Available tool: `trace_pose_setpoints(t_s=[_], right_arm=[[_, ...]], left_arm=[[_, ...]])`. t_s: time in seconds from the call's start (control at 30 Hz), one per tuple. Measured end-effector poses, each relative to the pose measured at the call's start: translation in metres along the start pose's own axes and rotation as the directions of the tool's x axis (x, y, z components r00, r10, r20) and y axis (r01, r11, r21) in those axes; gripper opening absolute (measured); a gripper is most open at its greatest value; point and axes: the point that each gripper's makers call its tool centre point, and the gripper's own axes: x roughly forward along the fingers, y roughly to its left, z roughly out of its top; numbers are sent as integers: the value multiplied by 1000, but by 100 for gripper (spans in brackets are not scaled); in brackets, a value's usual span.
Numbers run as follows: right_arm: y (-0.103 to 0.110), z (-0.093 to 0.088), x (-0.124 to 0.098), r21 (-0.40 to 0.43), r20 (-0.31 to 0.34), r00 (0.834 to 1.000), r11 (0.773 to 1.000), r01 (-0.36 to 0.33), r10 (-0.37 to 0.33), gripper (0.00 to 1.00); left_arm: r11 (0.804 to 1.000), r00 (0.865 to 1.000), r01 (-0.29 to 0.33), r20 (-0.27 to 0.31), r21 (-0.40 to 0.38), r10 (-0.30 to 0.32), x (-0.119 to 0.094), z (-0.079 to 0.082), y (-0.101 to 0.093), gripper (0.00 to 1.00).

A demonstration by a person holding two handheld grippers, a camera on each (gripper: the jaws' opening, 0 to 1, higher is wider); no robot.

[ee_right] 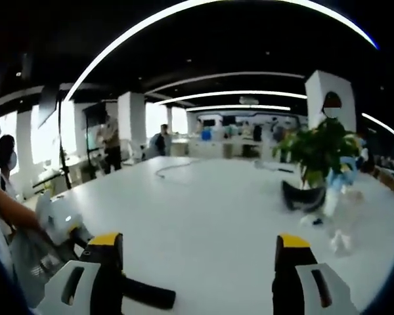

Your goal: Press the specified remote control buttons in sequence, fully releasing each button before pressing the next.

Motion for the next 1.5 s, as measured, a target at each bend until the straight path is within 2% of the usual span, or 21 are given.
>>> trace_pose_setpoints(t_s=[0.17,0.33,0.67,1.13,1.5], right_arm=[[0,-3,0,22,-18,1000,1000,-8,9,91],[2,-5,1,25,-28,999,1000,-16,17,89],[-3,-1,-1,51,-4,1000,999,-4,5,88],[-1,-1,-1,63,-3,1000,998,-19,20,86],[0,-2,-2,75,-6,1000,997,-29,29,84]], left_arm=[[1000,1000,8,0,4,-8,0,2,9,25],[1000,1000,10,-24,10,-10,1,5,17,25],[1000,998,10,-70,-3,-10,5,8,39,25],[999,989,34,-146,19,-31,9,9,44,24],[999,984,41,-175,21,-37,10,11,52,24]])
